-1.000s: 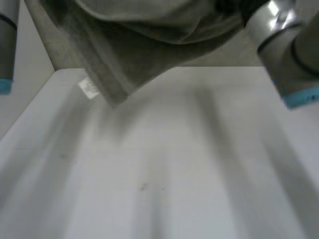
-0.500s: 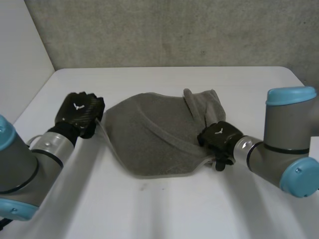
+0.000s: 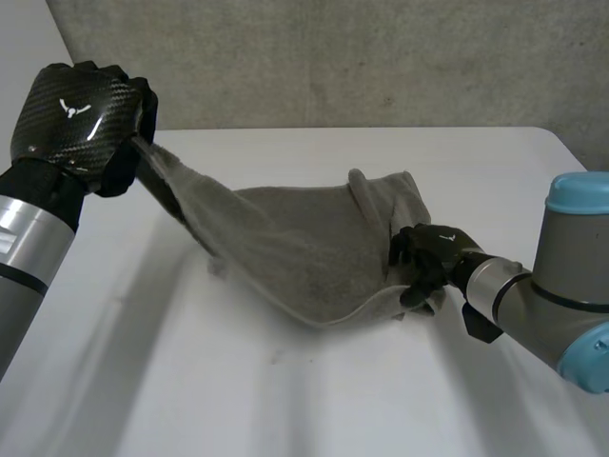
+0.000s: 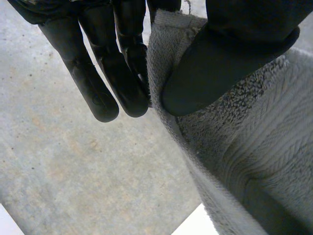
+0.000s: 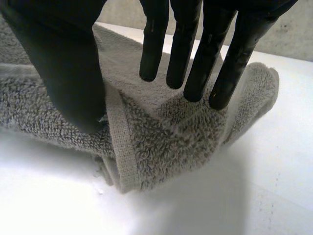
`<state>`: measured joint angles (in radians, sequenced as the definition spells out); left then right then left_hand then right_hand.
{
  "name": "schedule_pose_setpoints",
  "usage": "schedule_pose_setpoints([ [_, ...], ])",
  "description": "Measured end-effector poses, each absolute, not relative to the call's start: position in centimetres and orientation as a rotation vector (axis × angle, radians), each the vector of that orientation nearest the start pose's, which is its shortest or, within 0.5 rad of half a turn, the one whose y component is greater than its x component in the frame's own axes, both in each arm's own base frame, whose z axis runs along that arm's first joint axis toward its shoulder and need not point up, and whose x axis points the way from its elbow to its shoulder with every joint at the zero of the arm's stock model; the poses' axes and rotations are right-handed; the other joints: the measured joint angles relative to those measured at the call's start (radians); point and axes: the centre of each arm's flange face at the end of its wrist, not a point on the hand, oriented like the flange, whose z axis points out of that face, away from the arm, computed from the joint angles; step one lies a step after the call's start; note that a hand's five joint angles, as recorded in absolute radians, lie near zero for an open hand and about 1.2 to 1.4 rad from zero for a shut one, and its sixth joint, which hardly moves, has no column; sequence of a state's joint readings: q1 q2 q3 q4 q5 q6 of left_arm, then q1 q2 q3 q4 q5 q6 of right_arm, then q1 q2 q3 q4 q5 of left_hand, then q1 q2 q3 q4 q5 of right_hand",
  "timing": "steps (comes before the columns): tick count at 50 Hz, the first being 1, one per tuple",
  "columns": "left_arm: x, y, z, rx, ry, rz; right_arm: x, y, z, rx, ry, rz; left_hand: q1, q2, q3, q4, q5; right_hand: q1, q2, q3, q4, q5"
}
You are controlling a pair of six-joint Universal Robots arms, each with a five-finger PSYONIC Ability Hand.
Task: Fold the laundry
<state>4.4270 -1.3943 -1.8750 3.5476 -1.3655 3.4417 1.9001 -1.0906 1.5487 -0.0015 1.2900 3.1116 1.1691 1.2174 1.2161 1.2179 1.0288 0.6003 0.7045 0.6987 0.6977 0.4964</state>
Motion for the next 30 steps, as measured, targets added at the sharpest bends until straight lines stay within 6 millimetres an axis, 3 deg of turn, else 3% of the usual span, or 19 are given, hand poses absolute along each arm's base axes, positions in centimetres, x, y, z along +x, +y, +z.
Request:
schedule_pose_setpoints([
  [10, -21.9, -22.9, 30.8, 0.796, 1.787, -2.583, 25.8, -28.1, 15.0, -0.644, 2.292, -1.443, -0.001, 0.0, 0.0, 0.0, 0.0, 0.037, 0.042, 0.047, 0.048, 0.058],
  [20, -21.5, -23.5, 30.8, 0.776, 1.777, -2.577, 26.0, -27.5, 14.5, -0.671, 2.309, -1.412, -0.001, 0.0, 0.0, 0.0, 0.0, -0.051, -0.066, -0.076, -0.076, -0.04],
  [24, -21.1, -24.0, 30.9, 0.757, 1.774, -2.566, 25.9, -27.4, 14.4, -0.711, 2.315, -1.419, -0.001, 0.0, 0.0, 0.0, 0.0, 0.32, 0.38, 0.367, 0.371, 0.372],
  [29, -20.7, -24.4, 30.9, 0.738, 1.774, -2.555, 25.8, -27.9, 15.5, -0.755, 2.291, -1.483, -0.001, 0.0, 0.0, 0.0, 0.003, 0.366, 0.468, 0.479, 0.488, 0.471],
  [30, -20.7, -24.4, 30.9, 0.736, 1.773, -2.553, 25.8, -28.3, 16.9, -0.782, 2.256, -1.549, -0.001, 0.0, 0.0, 0.0, 0.004, 0.366, 0.468, 0.481, 0.49, 0.472],
])
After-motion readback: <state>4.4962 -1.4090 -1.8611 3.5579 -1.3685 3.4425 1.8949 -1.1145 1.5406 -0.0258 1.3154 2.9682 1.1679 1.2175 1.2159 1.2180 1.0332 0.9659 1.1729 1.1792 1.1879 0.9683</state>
